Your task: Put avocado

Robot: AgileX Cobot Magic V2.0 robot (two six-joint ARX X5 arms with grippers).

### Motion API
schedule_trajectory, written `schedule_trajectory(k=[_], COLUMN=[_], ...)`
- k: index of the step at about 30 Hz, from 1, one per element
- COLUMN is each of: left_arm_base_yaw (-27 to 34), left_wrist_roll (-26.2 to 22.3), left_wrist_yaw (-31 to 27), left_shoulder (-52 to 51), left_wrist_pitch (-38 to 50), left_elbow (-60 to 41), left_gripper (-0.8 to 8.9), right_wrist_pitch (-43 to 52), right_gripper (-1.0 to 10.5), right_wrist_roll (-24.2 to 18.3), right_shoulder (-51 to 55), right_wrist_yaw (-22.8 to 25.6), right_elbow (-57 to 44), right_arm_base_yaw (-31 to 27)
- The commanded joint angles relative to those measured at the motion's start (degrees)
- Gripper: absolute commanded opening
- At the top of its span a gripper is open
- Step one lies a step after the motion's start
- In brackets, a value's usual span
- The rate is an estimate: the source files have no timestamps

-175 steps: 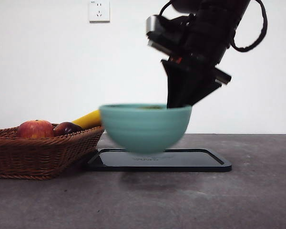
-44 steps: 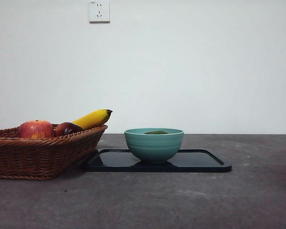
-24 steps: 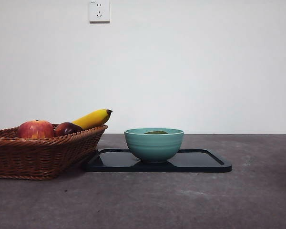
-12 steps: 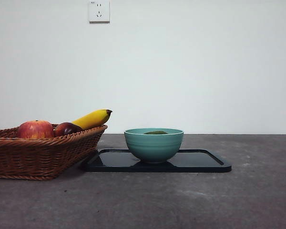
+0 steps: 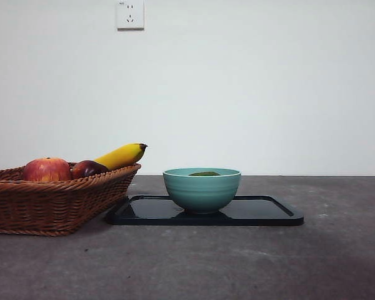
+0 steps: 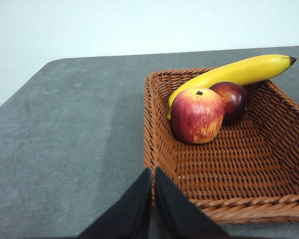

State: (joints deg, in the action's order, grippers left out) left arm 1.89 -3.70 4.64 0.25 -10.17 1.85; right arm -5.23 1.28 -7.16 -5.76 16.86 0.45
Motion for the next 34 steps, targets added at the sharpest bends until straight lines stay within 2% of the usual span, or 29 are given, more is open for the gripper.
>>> schedule_trajectory(k=[1,13,20,26,34], left_arm_base_yaw=[0.13,0.13,0.13,0.13,0.13], left_wrist_roll=[0.15,0.15,0.15,0.15,0.15], left_wrist_yaw=[0.02,0.02,0.02,0.02,0.02], left_shoulder=[-0.07,-0.07,-0.07,-0.07,-0.07], left_wrist_pitch=[-0.5,-0.52,-0.52,-0.52,-0.52], left_elbow=[-1.18,-1.18,-1.18,-1.18,-1.18], left_gripper=[0.09,0.09,0.09,0.09,0.09], right_wrist_pitch=[4.2,6.01,2.43,-4.76,-4.17], right_gripper=[0.1,0.1,0.1,0.1,0.1], right_wrist_roll=[-0.46,-0.39,-0.44,-0.42,-0.24], right_shoulder=[3.19,6.95,6.95,6.95,6.95], right_wrist_yaw=[0.28,2.4,2.86,2.89,2.8], right_elbow=[-5.64,-16.28,-16.26,-16.26,-16.26], right_arm_base_yaw=[0.17,0.2,0.2,0.2,0.22])
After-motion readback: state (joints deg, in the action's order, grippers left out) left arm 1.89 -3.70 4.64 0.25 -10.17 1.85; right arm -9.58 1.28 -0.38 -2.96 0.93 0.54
